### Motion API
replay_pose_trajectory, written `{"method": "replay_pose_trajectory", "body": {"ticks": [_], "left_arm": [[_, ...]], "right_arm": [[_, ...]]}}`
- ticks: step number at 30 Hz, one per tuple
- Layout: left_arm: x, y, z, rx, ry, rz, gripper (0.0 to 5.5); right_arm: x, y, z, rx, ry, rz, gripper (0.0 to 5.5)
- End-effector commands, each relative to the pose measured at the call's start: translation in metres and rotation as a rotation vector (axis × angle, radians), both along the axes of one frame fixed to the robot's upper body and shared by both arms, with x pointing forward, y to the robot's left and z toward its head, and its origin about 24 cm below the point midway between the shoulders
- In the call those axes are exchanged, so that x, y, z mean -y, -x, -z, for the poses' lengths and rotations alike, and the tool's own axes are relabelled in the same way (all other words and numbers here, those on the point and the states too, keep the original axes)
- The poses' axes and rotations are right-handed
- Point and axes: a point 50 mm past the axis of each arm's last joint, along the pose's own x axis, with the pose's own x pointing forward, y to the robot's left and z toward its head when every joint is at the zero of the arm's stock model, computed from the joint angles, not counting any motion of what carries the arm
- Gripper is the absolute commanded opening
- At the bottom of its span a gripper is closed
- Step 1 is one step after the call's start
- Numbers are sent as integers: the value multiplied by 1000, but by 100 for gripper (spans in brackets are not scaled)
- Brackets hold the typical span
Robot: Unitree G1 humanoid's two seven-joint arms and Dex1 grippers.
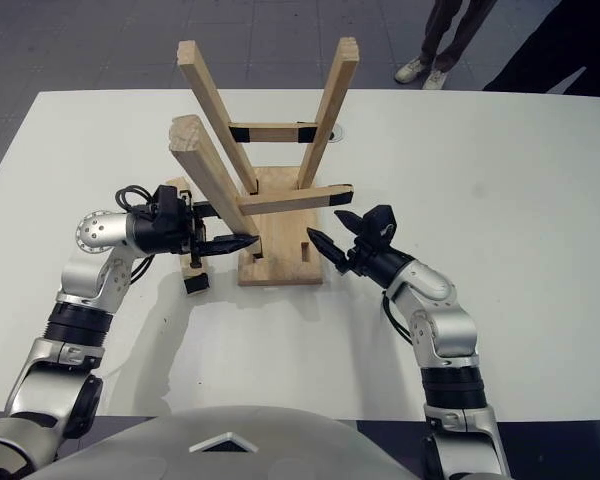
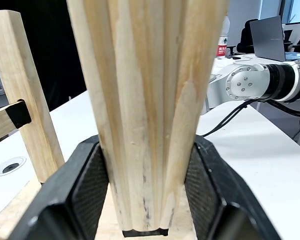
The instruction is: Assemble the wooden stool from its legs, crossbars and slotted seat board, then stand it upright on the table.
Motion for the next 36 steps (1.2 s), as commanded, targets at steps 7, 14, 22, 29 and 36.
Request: {"method": "replay_pose_trajectory", "body": {"ticks": [7,14,22,29,36], "left_arm": [[-14,4,4,26,-25,-69,205],[-12,13,14,14,-11,-100,205],[-12,6,10,41,-23,-100,205],[-18,-3,3,55,-30,-109,205],[-11,-2,6,49,-25,-83,205]], "right_arm": [[10,1,1,-20,41,-29,370],[11,-5,-3,-15,55,-65,370],[16,-2,-2,-19,65,-27,370],[-1,-4,-7,41,25,59,370],[-11,-19,-12,77,-6,93,370]]}}
